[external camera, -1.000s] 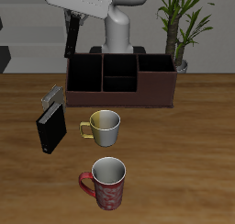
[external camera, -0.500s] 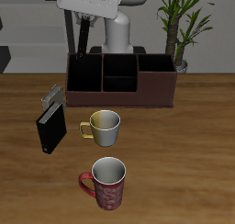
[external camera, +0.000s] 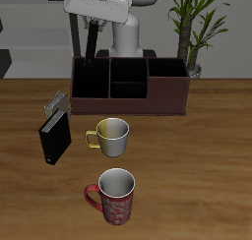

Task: Place the left black book into the back desk caddy's left compartment

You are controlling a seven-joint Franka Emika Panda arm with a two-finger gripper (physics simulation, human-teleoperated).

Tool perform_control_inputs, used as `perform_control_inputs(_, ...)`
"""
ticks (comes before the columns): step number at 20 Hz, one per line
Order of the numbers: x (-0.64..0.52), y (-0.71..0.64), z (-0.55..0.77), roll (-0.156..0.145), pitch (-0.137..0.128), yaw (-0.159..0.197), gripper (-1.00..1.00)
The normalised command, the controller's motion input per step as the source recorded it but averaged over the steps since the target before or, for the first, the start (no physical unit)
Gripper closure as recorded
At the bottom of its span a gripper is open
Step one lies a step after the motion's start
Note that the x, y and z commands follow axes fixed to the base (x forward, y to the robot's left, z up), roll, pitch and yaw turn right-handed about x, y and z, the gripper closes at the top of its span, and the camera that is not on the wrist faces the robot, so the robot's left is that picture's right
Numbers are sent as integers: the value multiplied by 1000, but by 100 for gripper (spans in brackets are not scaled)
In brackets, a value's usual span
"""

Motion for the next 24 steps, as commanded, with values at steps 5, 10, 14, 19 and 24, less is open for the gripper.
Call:
perform_control_inputs(5, -28, 57, -112, 10, 26, -6, 100)
perform_control_inputs(10, -71, 31, -25, 1, 9, -19, 100)
perform_control_inputs(14, -42, 18, -79, -8, 31, 1, 100)
perform_control_inputs(19, -20, 50, -120, 17, 31, -2, 100)
perform_control_inputs(24, -31, 81, -92, 19, 7, 19, 100)
